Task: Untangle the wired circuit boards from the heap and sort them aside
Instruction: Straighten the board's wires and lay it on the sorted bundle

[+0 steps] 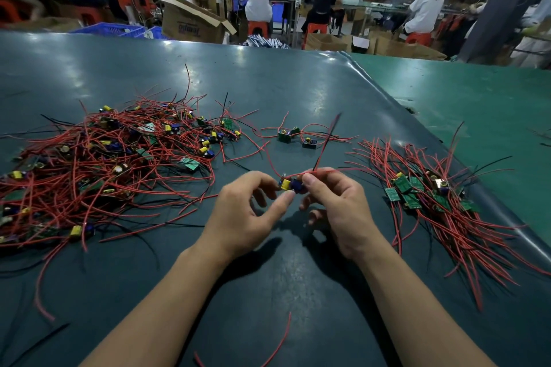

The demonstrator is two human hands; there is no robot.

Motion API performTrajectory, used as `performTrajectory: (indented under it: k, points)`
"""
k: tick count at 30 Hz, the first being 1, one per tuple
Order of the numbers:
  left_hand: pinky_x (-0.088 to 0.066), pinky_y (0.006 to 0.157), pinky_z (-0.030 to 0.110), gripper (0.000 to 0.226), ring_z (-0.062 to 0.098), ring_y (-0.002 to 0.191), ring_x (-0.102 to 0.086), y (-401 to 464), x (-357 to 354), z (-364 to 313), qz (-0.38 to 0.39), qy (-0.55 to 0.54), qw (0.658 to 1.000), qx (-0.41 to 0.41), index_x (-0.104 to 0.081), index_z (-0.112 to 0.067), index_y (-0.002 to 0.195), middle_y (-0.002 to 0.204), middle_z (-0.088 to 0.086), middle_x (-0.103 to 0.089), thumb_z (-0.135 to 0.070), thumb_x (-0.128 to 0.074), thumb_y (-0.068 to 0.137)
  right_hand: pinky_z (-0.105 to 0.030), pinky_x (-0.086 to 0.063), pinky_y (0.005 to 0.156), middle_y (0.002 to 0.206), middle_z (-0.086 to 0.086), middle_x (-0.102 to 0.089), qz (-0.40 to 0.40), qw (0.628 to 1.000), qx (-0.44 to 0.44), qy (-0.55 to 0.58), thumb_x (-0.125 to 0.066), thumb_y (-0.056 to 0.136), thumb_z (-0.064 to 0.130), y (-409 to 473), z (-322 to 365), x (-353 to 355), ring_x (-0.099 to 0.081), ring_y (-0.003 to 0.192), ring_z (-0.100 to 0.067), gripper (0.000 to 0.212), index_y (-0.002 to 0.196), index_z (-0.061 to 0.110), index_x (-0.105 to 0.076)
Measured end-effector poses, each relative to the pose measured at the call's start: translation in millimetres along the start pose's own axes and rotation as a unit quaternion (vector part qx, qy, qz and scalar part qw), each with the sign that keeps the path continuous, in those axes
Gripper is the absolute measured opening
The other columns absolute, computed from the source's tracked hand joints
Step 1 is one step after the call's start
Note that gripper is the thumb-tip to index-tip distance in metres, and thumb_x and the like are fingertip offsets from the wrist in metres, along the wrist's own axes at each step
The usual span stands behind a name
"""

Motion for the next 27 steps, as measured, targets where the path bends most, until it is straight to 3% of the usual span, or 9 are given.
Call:
performTrajectory:
  k: [2, 5, 9, 11, 15, 18, 21, 27]
  points:
    - [-0.048, 0.052, 0.028, 0.028, 0.017, 0.057, -0.061, -0.8, -3.2, 12.4, 0.007, -0.062, 0.995, 0.08, -0.068, -0.02, 0.084, 0.065, 0.0, -0.064, -0.048, -0.068, 0.082, -0.022, -0.043, 0.039, 0.076, -0.004, -0.07, 0.009, 1.0, 0.011, -0.014, -0.065, 0.091, 0.012, -0.5, 0.5, -3.4, -0.056, 0.053, -0.011, 0.004, 0.088, 0.014, -0.068]
    - [-0.053, 0.055, 0.035, 0.025, 0.026, 0.062, -0.065, 1.0, 1.5, 21.4, -0.019, -0.095, 0.988, 0.123, -0.071, -0.022, 0.089, 0.07, 0.004, -0.069, -0.044, -0.068, 0.078, -0.022, -0.042, 0.038, 0.069, -0.007, -0.067, 0.008, 0.999, 0.015, -0.03, -0.066, 0.09, 0.01, -0.4, -1.6, -6.9, -0.054, 0.051, -0.012, 0.006, 0.086, 0.011, -0.069]
    - [-0.041, 0.055, 0.013, 0.012, 0.003, 0.055, -0.054, 2.1, -4.6, 15.5, 0.024, -0.074, 0.994, 0.074, -0.076, -0.018, 0.089, 0.07, -0.006, -0.067, -0.023, -0.071, 0.078, -0.023, -0.044, 0.04, 0.063, -0.001, -0.066, 0.032, 0.994, 0.023, -0.103, -0.068, 0.089, 0.006, -2.3, -5.4, -15.7, -0.053, 0.049, -0.01, 0.01, 0.08, 0.012, -0.069]
    - [-0.04, 0.053, 0.014, 0.01, 0.002, 0.053, -0.051, 1.1, -4.1, 16.0, 0.021, -0.078, 0.994, 0.078, -0.077, -0.021, 0.085, 0.068, -0.003, -0.067, -0.012, -0.075, 0.08, -0.023, -0.045, 0.041, 0.064, -0.001, -0.066, 0.034, 0.992, 0.025, -0.118, -0.068, 0.089, 0.006, -2.7, -5.1, -17.2, -0.054, 0.049, -0.01, 0.012, 0.079, 0.014, -0.07]
    - [-0.047, 0.054, 0.029, 0.012, 0.028, 0.055, -0.061, 0.4, 0.5, 24.3, -0.009, -0.084, 0.989, 0.126, -0.073, -0.022, 0.08, 0.064, 0.009, -0.069, -0.01, -0.073, 0.085, -0.022, -0.043, 0.038, 0.062, 0.001, -0.066, 0.023, 0.994, 0.028, -0.104, -0.065, 0.091, 0.008, -3.5, -1.6, -16.8, -0.054, 0.047, -0.009, 0.012, 0.08, 0.012, -0.068]
    - [-0.057, 0.06, 0.035, 0.005, 0.022, 0.063, -0.07, -0.9, 5.0, 35.6, -0.062, -0.207, 0.954, 0.206, -0.066, -0.01, 0.086, 0.073, 0.007, -0.073, -0.009, -0.066, 0.091, -0.023, -0.044, 0.038, 0.068, -0.001, -0.068, -0.007, 0.999, -0.005, -0.041, -0.062, 0.094, 0.012, -2.4, -4.1, -10.2, -0.06, 0.052, -0.012, 0.007, 0.088, 0.009, -0.065]
    - [-0.058, 0.062, 0.037, 0.006, 0.024, 0.07, -0.072, -2.1, -0.1, 40.3, -0.069, -0.306, 0.915, 0.252, -0.059, -0.001, 0.094, 0.084, 0.007, -0.075, -0.006, -0.056, 0.096, -0.023, -0.047, 0.04, 0.075, -0.004, -0.073, -0.025, 0.999, -0.026, -0.012, -0.059, 0.096, 0.014, -1.1, -6.5, -6.3, -0.065, 0.058, -0.014, 0.008, 0.092, 0.009, -0.064]
    - [-0.052, 0.054, 0.026, 0.013, 0.031, 0.066, -0.071, -1.6, -0.9, 45.4, -0.092, -0.401, 0.864, 0.288, -0.049, -0.01, 0.091, 0.086, 0.01, -0.075, -0.005, -0.04, 0.1, -0.023, -0.05, 0.043, 0.079, -0.009, -0.074, -0.025, 0.999, -0.032, 0.019, -0.057, 0.097, 0.011, -0.3, -6.6, -9.2, -0.068, 0.059, -0.018, 0.009, 0.095, 0.004, -0.062]
Point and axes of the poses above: each hand's wrist, its own y-axis towards the middle knuckle, its own x-axis out of the back of the hand, z = x × y, the point moved 8 cm from there along y, towards the middle knuckle
